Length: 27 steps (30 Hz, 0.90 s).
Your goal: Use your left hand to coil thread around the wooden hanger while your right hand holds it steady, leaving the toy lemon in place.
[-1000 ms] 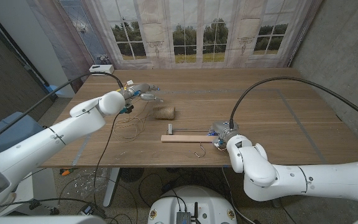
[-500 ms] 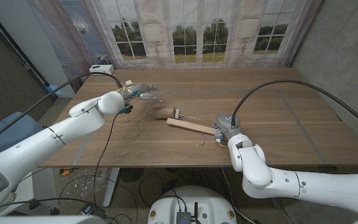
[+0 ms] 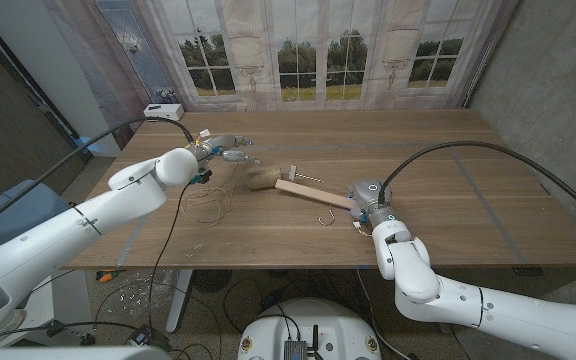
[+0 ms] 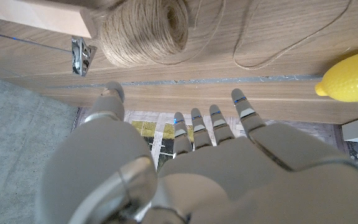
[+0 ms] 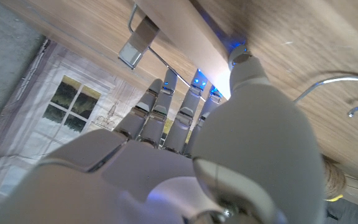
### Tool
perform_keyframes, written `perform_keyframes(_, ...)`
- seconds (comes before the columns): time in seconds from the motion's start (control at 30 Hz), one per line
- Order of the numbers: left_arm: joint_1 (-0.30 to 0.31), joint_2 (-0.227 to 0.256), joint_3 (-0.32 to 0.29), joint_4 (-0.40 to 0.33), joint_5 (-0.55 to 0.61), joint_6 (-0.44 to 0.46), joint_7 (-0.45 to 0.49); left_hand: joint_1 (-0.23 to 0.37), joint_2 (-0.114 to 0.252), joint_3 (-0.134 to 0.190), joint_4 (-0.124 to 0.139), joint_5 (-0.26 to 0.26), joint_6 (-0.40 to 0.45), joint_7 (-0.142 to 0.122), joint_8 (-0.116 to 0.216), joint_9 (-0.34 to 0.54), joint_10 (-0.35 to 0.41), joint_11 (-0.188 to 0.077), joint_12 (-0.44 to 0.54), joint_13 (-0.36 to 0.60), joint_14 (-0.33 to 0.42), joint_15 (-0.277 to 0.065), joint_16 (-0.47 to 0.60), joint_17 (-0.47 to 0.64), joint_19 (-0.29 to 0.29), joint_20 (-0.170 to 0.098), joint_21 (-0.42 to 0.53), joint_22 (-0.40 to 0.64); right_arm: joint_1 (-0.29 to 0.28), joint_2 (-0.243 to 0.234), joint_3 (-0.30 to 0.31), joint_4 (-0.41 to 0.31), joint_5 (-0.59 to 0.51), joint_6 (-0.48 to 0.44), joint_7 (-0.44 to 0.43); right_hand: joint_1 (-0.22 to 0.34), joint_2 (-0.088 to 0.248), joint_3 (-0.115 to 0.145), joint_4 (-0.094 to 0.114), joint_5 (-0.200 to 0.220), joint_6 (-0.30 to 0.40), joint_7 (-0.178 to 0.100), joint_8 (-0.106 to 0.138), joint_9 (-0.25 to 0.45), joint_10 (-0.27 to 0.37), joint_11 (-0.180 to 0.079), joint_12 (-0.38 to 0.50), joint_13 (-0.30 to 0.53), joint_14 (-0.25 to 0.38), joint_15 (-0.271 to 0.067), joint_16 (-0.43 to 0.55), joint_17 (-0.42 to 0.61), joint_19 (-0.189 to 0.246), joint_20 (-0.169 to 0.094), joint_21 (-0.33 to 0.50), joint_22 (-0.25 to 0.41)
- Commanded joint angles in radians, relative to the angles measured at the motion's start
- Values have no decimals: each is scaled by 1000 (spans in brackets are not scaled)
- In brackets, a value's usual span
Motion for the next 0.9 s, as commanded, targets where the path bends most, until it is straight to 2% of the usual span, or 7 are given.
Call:
perform_keyframes(0.03, 7, 16, 8, -64, 34, 92, 11, -15, -1, -9, 4, 3, -9, -3, -5, 4, -4, 2, -1, 6, -5, 7, 4, 7, -12, 13, -8, 4, -162, 89, 202, 68, -45, 42, -239, 125, 120, -5, 5, 6, 88, -11, -5, 52, 47, -48, 56, 109, 35, -197, 8, 136, 6, -58, 7, 2)
perform_keyframes(0.1, -4, 20, 27, -89, 65, 147, -1, -22, -7, -16, 6, 4, -21, -7, -8, 4, -9, 3, -3, 6, 6, 4, 9, 7, -11, 15, -10, 5, -180, 97, 227, 68, -40, 49, -269, 128, 126, -6, 8, 7, 87, -11, -4, 58, 47, -47, 62, 116, 38, -197, 9, 141, 7, -55, 9, 3)
perform_keyframes(0.27, -33, 25, 73, -132, 131, 241, -36, -33, -13, -46, 9, 19, -45, -14, -4, 4, -8, 11, 0, 8, 148, -43, 53, 17, 125, -40, 37, 18, -215, 125, 279, 74, -24, 61, -336, 130, 128, -11, 11, 7, 86, -6, -1, 68, 49, -45, 73, 128, 43, -196, 11, 152, 11, -52, 13, 3)
perform_keyframes(0.57, -92, 33, 130, -164, 182, 317, -136, 16, -12, -50, -14, 26, -49, -19, 2, 4, 52, 7, 24, 13, 229, -56, 76, 24, 204, -41, 74, 28, -266, 166, 364, 77, 31, 102, -465, 133, 131, -18, 15, 8, 89, -1, 5, 82, 54, -45, 93, 147, 53, -196, 11, 166, 15, -45, 19, 4)
perform_keyframes(0.7, -107, 29, 148, -167, 205, 328, -151, 26, -14, -56, -16, 27, -38, -17, 6, 4, 70, 3, 31, 16, 216, -51, 68, 26, 171, -31, 63, 30, -283, 175, 388, 71, 50, 114, -502, 135, 132, -20, 16, 8, 91, 1, 7, 87, 53, -45, 99, 155, 57, -196, 11, 171, 17, -43, 21, 4)
perform_keyframes(0.77, -115, 25, 155, -167, 214, 325, -157, 32, -17, -65, -16, 29, -36, -20, 6, 5, 70, 3, 30, 20, 171, -28, 45, 24, 118, 3, 41, 29, -289, 177, 396, 71, 56, 121, -518, 136, 133, -21, 16, 8, 91, 2, 8, 91, 53, -44, 104, 160, 60, -197, 10, 175, 17, -41, 22, 4)
perform_keyframes(0.9, -143, 16, 176, -156, 241, 304, -182, 41, -10, -69, -15, 30, -18, -65, 11, 5, 76, -5, 32, 22, 171, -26, 42, 22, 116, 7, 38, 27, -298, 182, 410, 72, 69, 140, -550, 138, 132, -23, 16, 8, 91, 3, 10, 95, 52, -44, 109, 166, 63, -197, 9, 179, 18, -39, 24, 4)
